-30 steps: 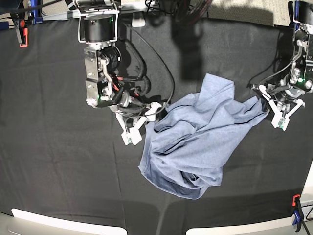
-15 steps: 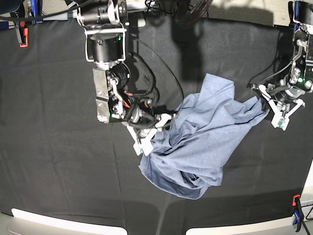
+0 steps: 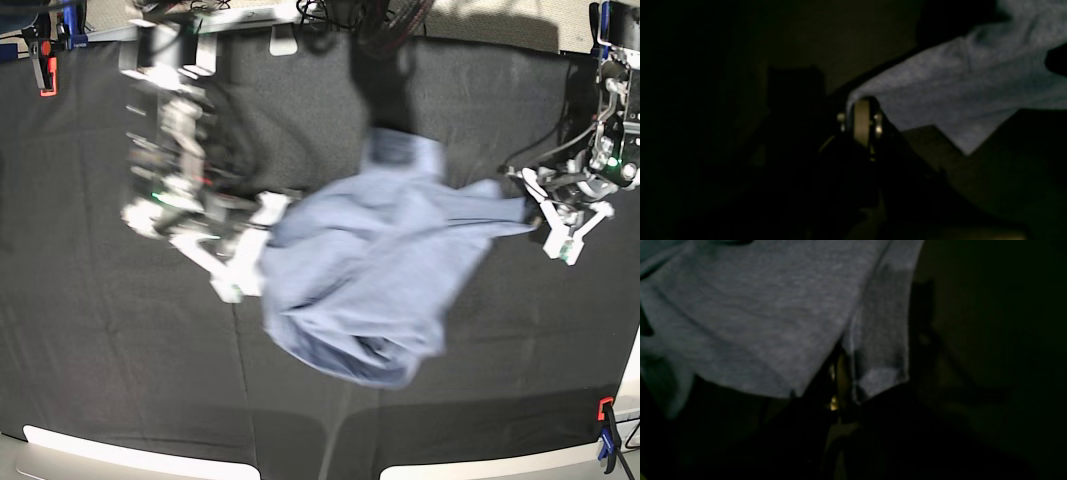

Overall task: Layout the t-shirt on the table in an organized manner, then fold the t-shirt properly
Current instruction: 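Drag the held shirt toward the right arm's side with the right gripper, then move the left gripper to the shirt center and grasp the fabric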

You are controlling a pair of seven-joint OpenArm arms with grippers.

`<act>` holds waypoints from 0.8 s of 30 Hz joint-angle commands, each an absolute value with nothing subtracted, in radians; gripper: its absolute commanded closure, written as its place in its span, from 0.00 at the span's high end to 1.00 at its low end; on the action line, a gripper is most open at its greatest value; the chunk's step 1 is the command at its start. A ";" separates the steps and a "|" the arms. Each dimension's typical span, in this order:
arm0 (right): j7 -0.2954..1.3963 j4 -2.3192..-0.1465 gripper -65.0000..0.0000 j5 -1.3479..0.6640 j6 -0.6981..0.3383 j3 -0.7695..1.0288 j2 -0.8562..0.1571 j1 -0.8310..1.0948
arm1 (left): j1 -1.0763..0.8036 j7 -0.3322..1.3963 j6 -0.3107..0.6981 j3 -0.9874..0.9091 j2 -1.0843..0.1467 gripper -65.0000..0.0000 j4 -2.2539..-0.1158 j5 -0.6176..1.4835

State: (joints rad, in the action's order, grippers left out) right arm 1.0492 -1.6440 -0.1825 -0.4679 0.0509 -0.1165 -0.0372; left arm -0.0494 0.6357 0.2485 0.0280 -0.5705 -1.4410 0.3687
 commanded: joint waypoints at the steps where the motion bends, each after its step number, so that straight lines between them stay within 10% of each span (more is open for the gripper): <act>1: 1.060 -1.662 0.00 -0.133 -0.448 0.079 -0.145 -0.033 | -0.036 0.637 0.216 0.015 -0.599 0.00 -1.454 0.343; 19: 1.009 -1.662 0.00 -0.184 -0.449 0.281 -0.291 0.081 | -0.081 0.647 0.350 0.013 -0.615 0.00 -1.502 0.436; 24: 0.993 -1.662 0.00 -0.194 -0.449 0.281 -0.291 0.081 | -0.092 0.682 0.416 0.013 -0.567 0.21 -1.772 0.506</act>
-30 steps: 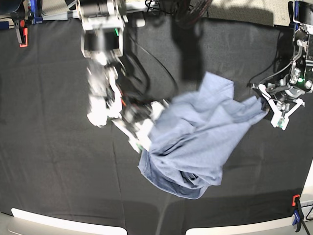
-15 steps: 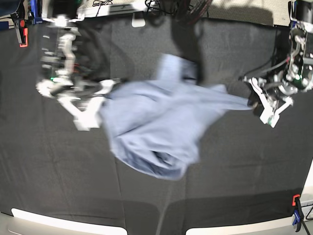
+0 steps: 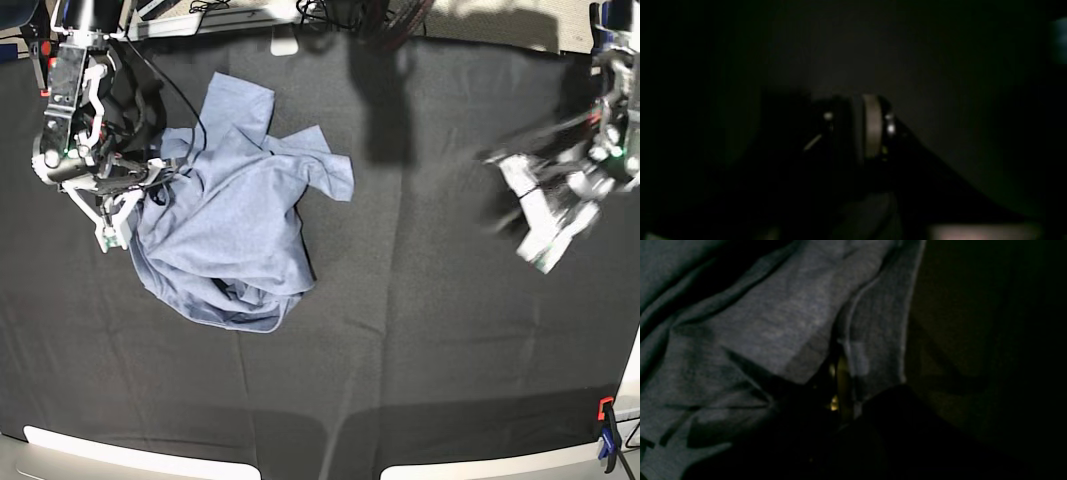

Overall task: Layout the t-shirt on the table in an organized manner, then fold the t-shirt properly
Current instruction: 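Move the left gripper to the shirt center and grasp the fabric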

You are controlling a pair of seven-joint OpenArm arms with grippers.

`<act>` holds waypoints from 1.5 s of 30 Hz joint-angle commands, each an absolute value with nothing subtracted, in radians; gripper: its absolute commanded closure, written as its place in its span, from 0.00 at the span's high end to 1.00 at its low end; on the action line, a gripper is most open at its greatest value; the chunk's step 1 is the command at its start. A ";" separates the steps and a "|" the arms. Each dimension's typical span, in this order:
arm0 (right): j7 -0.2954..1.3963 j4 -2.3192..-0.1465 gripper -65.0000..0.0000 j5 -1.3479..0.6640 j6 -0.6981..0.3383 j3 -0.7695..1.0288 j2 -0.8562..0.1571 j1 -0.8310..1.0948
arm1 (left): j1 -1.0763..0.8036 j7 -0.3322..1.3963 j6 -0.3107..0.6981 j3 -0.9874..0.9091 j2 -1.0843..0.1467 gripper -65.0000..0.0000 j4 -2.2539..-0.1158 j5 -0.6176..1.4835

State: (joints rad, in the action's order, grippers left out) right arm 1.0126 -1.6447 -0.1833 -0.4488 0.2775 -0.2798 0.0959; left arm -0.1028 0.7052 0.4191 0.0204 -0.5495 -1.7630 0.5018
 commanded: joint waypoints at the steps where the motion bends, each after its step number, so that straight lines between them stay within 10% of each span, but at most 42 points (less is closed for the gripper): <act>1: 0.992 -1.661 0.00 -0.194 -0.449 0.281 -0.291 0.081 | -0.097 0.681 0.416 0.013 -0.545 0.23 -1.843 0.506; 16: 1.003 -1.661 0.00 -0.220 -0.449 0.281 -0.291 0.081 | -0.097 0.622 0.419 0.421 -0.224 0.26 -2.043 0.245; 31: 1.011 -1.661 0.00 -0.220 -0.449 0.281 -0.291 0.081 | -0.056 0.508 0.364 0.617 0.012 0.26 -1.615 -0.209; 45: 1.011 -1.661 0.00 -0.220 -0.449 0.281 -0.291 0.081 | 0.003 0.535 0.028 0.609 -0.054 0.00 -1.641 -0.279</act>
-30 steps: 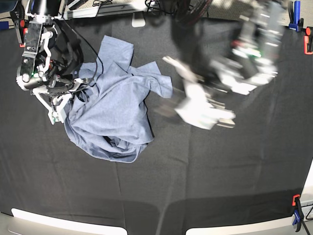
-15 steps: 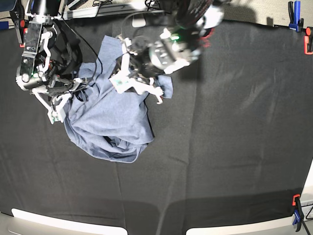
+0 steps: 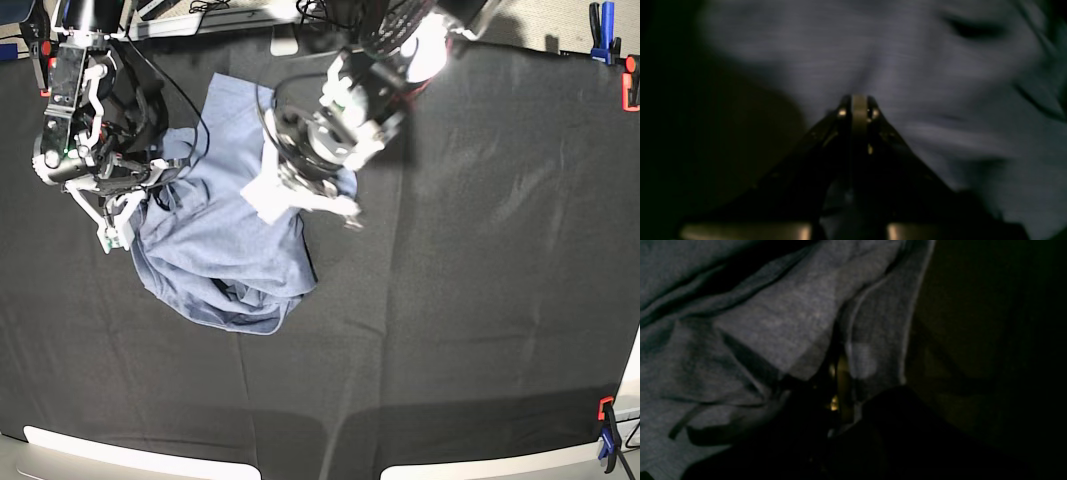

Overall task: Layout the t-shirt on the table in an organized manner, then fold the t-shirt properly
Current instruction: 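Move the left gripper to the shirt center and grasp the fabric, then pull the grasped fabric away from the right gripper with the left gripper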

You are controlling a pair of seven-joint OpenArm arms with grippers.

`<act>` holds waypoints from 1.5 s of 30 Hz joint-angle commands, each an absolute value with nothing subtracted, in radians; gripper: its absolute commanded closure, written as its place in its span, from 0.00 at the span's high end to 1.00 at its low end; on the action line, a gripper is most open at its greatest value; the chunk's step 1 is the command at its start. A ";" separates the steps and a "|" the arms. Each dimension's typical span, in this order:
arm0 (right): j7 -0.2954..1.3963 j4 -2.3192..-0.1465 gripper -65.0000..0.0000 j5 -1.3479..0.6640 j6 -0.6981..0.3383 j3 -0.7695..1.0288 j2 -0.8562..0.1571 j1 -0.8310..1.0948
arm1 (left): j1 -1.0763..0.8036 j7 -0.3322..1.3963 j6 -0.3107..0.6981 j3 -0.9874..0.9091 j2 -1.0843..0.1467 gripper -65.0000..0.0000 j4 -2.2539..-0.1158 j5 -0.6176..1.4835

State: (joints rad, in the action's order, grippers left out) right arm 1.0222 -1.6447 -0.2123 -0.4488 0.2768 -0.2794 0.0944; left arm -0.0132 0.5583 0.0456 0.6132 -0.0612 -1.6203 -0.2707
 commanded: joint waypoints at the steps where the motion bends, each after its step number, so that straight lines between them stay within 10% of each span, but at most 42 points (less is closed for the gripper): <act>1: 1.011 -1.661 0.00 -0.220 -0.449 0.281 -0.291 0.081 | 0.002 0.540 0.009 0.599 -0.083 0.00 -1.679 -0.271; 9: 1.011 -1.661 0.00 -0.220 -0.449 0.281 -0.291 0.081 | -0.018 0.540 -0.002 0.389 -0.297 0.00 -1.771 -0.030; 12: 1.011 -1.661 0.00 -0.221 -0.449 0.281 -0.291 0.081 | -0.033 0.507 0.149 0.369 -0.316 0.01 -1.785 0.081; 17: 1.011 -1.661 0.00 -0.220 -0.449 0.281 -0.291 0.081 | -0.033 0.531 0.361 0.433 -0.260 0.40 -1.894 0.166; 27: 1.022 -1.661 0.00 -0.216 -0.449 0.281 -0.291 0.081 | -0.013 0.496 0.233 0.726 -0.094 0.39 -1.780 -0.251; 45: 1.030 -1.661 0.00 -0.216 -0.449 0.281 -0.291 0.081 | 0.086 0.499 0.224 0.729 -0.019 0.35 -1.456 -0.261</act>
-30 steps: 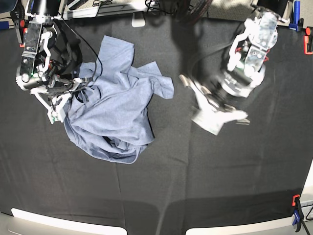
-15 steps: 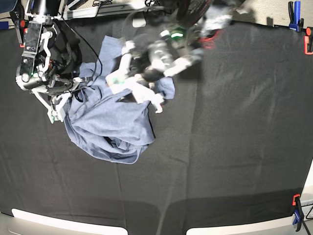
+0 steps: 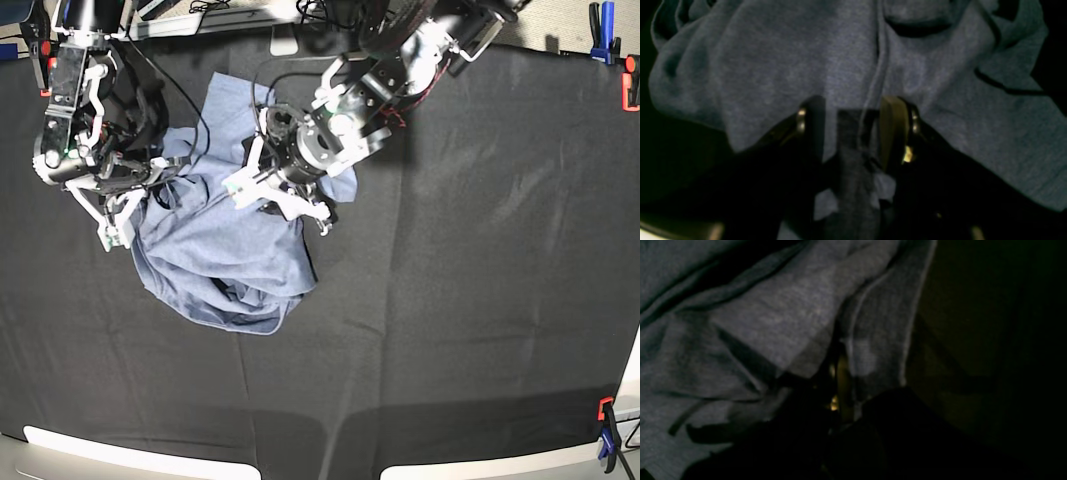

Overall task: Layout the t-shirt on the table in an organized manner, then fold the t-shirt properly
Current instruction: 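Pull the grasped fabric away from the right gripper with the left gripper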

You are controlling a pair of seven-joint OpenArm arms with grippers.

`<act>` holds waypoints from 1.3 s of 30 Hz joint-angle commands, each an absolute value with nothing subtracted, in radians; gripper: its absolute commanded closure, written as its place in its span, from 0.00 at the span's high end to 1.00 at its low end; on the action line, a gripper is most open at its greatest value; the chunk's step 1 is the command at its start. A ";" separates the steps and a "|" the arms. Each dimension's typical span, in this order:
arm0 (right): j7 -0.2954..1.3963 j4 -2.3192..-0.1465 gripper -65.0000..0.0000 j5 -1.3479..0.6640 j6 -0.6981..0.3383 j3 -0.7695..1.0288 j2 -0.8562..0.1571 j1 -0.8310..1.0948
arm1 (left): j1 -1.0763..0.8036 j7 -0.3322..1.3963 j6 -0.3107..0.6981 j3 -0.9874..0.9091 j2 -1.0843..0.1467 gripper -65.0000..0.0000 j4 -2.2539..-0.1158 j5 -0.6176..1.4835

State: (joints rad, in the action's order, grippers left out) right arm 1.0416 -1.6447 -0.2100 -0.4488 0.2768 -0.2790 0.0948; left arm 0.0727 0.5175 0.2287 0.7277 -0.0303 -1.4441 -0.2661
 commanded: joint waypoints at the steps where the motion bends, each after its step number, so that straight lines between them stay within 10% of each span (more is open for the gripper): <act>1: 1.030 -1.661 0.00 -0.216 -0.449 0.281 -0.291 0.081 | 0.086 0.499 0.224 0.729 -0.019 0.31 -1.439 -0.262; 5: 1.030 -1.661 0.00 -0.216 -0.449 0.281 -0.291 0.081 | 0.102 0.498 0.181 0.727 -0.020 0.01 -1.351 -0.262; 17: 1.029 -1.661 0.00 -0.216 -0.449 0.281 -0.291 0.081 | 0.120 0.508 -0.091 0.718 -0.164 0.00 -1.576 -0.260; 39: 1.030 -1.660 0.00 -0.213 -0.450 0.281 -0.291 0.081 | -0.057 0.537 -0.018 0.024 -0.406 0.00 -1.601 -0.027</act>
State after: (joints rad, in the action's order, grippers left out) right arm 1.0412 -1.6447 -0.2100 -0.4519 0.2768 -0.2771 0.0944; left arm -0.0742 0.5602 -0.0166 0.0303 -0.3920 -1.5814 -0.0284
